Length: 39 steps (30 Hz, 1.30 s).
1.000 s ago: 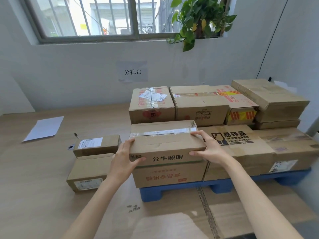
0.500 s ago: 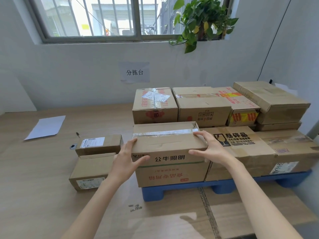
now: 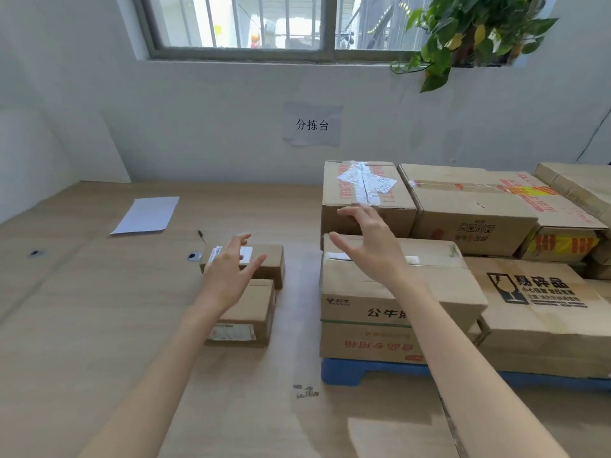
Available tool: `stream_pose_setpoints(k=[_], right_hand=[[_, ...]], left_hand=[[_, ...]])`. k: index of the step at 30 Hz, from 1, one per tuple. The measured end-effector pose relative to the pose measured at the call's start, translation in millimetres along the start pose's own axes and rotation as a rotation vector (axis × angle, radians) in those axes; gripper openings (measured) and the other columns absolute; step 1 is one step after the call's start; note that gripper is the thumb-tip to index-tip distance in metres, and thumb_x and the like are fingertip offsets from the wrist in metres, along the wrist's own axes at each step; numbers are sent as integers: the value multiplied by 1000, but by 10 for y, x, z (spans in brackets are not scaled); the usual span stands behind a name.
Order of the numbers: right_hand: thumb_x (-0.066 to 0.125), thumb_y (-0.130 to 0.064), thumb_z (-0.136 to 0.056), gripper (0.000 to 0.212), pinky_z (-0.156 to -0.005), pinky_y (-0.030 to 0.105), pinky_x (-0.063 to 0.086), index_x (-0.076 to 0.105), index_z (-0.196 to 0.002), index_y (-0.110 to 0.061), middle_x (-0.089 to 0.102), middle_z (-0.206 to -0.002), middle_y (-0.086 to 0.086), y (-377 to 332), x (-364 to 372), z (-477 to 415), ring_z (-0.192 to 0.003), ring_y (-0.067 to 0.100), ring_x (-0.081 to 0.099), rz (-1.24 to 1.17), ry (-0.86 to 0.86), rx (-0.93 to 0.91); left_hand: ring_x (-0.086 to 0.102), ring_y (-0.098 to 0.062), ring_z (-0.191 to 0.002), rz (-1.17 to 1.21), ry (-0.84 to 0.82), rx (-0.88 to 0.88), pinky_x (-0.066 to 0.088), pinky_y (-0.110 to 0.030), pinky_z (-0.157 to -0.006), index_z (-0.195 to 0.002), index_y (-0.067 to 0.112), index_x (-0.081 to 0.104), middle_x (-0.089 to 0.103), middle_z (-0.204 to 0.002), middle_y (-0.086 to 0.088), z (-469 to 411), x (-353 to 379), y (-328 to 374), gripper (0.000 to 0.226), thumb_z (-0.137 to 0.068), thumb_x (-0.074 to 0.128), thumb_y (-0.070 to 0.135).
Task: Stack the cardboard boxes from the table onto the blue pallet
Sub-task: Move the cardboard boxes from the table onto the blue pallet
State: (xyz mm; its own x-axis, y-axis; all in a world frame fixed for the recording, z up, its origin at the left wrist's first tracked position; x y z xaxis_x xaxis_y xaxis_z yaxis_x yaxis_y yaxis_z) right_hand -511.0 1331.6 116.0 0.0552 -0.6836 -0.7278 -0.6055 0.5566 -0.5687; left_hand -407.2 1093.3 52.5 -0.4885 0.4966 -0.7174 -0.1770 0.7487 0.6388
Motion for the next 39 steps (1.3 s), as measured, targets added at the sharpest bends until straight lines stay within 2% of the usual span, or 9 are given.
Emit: stream_pose_setpoints(k=[6,12,17,21,25,28,33,36,39], right_hand=[[60,-40,-91,48,-99,35,39,48,-135,-25,35,-152,-4,-660,1098,-334,-135,17,38,-30,-136,-31],[61,-43,-90,71,-112,41,33,28,-150,-24,29,-155,3,-515,2178,-401,-142,22,27,122,-394,122],[67,-54,-81,95,-112,46,34,11,-154,-29,25,-157,7,-93,2852,-230,-144,24,25,164,-526,334],[74,-58,-72,115,-107,48,39,-4,-153,-34,28,-153,10,148,3198,-8,-140,29,31,206,-565,449],[76,-58,-69,125,-103,49,39,-20,-147,-40,36,-143,11,316,3401,183,-131,30,39,175,-621,503],[77,-50,-72,126,-107,58,33,-29,-141,-46,37,-145,9,371,3493,240,-129,30,43,128,-631,519],[72,-31,-84,105,-112,58,23,-10,-150,-38,45,-140,6,306,3515,219,-128,27,44,133,-577,489],[71,-30,-84,101,-113,58,20,-3,-152,-37,44,-142,3,226,3423,108,-130,25,41,89,-549,452],[71,-32,-84,95,-112,52,24,4,-151,-38,47,-138,0,59,3196,-131,-126,23,44,68,-489,394]], left_hand=[[55,-20,-117,-106,-14,-165,43,-46,-97,-134,23,44,55,-134,1,-225,-359,-969,53,-90,58,48],[49,-23,-125,-122,-146,-261,39,-47,-102,-139,21,39,50,-140,-2,-282,-184,-1766,63,-87,61,47],[32,-27,-139,-188,-330,-340,32,-49,-108,-151,22,16,31,-153,-4,-277,217,-2304,92,-80,66,54],[20,-31,-144,-197,-479,-380,27,-55,-111,-152,27,-7,12,-160,-7,-181,544,-2658,118,-70,73,59],[15,-26,-146,-103,-533,-388,26,-55,-111,-149,32,-16,9,-160,-5,-83,768,-2849,127,-67,79,51],[22,-25,-144,-53,-519,-337,30,-52,-110,-150,31,-14,13,-159,-3,-93,848,-2852,125,-69,81,41],[36,-29,-136,-59,-445,-310,37,-45,-106,-152,29,1,30,-153,-5,-118,818,-2801,110,-74,78,31],[42,-27,-131,-78,-406,-282,40,-46,-101,-152,30,7,39,-148,-3,-200,639,-2730,104,-75,77,34],[45,-26,-128,-86,-361,-253,42,-43,-99,-152,31,13,44,-144,-2,-378,320,-2562,100,-75,77,38]])
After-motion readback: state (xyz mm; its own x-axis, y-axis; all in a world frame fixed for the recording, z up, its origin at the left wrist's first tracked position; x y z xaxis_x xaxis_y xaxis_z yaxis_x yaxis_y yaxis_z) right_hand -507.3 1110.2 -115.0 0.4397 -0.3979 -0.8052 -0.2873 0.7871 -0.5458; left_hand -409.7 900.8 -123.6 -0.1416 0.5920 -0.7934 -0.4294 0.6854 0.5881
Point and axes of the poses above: each hand's wrist, its own z-axis away from the middle knuckle, its own x-axis out of the palm, y = z × x, the point moved 4 cm from there along -z, towards the middle knuckle
